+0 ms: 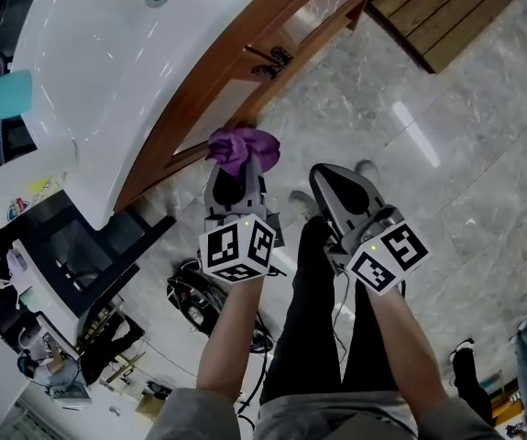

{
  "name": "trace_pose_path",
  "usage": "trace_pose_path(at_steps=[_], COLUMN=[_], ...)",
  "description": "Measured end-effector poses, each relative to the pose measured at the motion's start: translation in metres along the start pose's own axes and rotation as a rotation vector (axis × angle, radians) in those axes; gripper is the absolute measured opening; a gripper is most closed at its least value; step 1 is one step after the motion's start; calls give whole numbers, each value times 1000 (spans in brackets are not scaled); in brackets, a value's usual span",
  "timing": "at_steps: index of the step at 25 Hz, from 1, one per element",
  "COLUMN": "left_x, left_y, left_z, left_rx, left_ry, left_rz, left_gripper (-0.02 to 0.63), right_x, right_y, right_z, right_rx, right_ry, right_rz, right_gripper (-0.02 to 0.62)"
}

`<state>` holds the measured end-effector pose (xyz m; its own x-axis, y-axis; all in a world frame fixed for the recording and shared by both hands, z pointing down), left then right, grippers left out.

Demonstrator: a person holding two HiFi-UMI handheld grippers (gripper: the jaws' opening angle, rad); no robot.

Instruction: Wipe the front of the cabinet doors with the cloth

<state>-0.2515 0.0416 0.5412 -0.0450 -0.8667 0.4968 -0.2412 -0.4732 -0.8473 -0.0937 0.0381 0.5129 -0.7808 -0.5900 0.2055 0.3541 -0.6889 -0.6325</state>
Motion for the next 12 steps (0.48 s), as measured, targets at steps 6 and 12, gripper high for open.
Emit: trace_pose_path(at_steps=[6, 12], left_x=[-5, -6], left_y=[-18, -33], left_z=[-35, -60], left_rx=[-15, -18], left_ry=[74, 115], left_rz=[-15, -34], left_gripper=[140, 140], right_x=[2, 4], right_y=[-15, -24], right_z=[0, 1], right_rx=[6, 6], right_ry=[-2, -11], right_rz=[-14, -22], right_gripper=[9, 9])
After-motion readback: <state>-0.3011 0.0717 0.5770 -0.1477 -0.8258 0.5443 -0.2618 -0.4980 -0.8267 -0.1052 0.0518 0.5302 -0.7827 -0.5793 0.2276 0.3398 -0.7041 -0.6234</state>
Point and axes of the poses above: the fingertips, and each gripper's own axes: x forward along the fingers, z to its right, y out of its top, the point moved 3 cm from there along -x, backward along the fingers, and after that the axes turned 4 degrees about z, right-handed, at the moved point
